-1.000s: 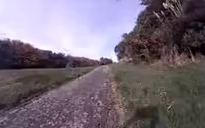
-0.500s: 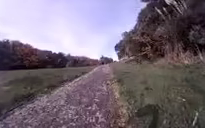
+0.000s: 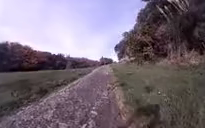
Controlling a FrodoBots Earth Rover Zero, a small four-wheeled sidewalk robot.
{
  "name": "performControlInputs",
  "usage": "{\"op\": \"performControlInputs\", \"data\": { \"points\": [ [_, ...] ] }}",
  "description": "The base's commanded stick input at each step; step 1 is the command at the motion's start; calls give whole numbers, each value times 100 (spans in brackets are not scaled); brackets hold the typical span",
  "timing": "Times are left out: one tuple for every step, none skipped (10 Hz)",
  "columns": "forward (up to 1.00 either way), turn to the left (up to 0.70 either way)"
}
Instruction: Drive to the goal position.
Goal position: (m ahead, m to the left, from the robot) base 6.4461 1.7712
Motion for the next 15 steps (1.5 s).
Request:
{"op": "performControlInputs", "data": {
  "points": [
    [85, 25],
    [85, 34],
    [85, 34],
    [85, 26],
    [85, 0],
    [85, 0],
    [85, 0],
    [85, 0],
    [85, 0],
    [85, 0],
    [85, 0],
    [85, 0],
    [85, 0],
    [85, 0],
    [85, 0]
  ]
}}
